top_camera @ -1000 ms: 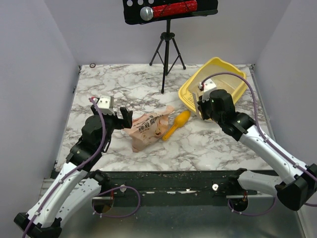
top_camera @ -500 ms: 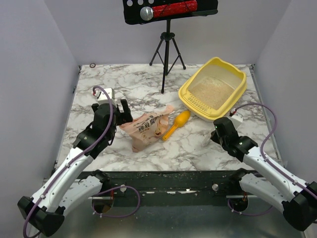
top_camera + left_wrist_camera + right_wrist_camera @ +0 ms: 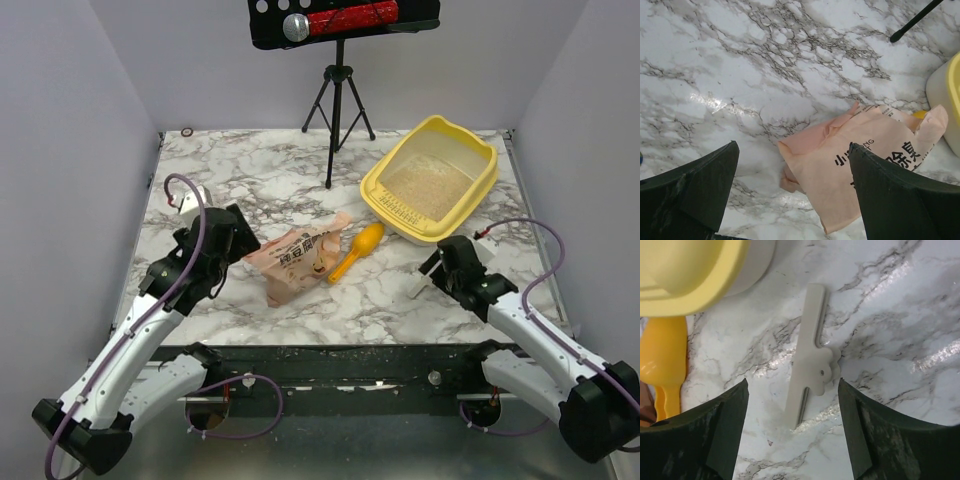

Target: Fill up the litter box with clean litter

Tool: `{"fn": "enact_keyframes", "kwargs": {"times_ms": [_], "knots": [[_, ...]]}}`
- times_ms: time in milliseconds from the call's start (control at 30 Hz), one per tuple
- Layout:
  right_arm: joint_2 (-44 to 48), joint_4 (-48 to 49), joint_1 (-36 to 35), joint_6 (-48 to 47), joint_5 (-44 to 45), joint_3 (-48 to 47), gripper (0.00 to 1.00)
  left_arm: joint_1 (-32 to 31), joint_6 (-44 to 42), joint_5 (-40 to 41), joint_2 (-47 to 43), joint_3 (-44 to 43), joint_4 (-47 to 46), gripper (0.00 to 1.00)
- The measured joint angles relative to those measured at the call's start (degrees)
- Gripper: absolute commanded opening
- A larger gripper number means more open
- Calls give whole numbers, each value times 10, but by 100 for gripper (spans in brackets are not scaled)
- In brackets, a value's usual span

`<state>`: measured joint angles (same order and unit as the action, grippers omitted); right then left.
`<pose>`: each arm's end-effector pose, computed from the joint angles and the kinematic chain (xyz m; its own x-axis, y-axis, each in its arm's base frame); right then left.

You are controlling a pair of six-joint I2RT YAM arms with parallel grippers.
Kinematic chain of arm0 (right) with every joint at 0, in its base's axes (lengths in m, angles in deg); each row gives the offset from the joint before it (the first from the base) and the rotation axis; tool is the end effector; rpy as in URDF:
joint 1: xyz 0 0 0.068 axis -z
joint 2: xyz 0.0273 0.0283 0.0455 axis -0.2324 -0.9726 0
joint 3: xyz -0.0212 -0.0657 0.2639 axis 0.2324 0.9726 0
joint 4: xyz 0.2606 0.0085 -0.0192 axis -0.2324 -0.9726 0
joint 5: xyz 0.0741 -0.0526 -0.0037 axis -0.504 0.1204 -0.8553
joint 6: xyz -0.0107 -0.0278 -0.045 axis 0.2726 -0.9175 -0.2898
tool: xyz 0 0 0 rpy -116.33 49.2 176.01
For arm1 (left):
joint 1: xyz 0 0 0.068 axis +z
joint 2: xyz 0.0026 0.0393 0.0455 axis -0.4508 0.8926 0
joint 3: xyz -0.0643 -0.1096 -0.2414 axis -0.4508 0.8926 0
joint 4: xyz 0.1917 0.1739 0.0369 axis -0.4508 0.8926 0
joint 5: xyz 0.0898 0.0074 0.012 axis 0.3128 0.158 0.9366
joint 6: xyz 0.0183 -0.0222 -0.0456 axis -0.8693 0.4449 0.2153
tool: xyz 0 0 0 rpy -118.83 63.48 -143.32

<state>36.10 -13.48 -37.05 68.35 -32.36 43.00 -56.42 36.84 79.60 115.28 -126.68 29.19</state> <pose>0.1650 0.0565 0.1907 -0.5047 0.6207 -0.6000 0.5292 0.7716 0.3530 0.1537 -0.0685 0.3332 -0.4733 -0.4398 -0.7633 -0.2857 0.8963 -0.3392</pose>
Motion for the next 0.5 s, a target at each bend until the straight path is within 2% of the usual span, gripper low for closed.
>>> {"fn": "enact_keyframes", "kwargs": {"times_ms": [200, 500], "knots": [[18, 14, 0, -63, -24, -44, 81, 4, 101, -31, -49, 10, 28, 99], [50, 55, 0, -134, -102, -73, 79, 7, 234, -97, -85, 92, 16, 99]]}}
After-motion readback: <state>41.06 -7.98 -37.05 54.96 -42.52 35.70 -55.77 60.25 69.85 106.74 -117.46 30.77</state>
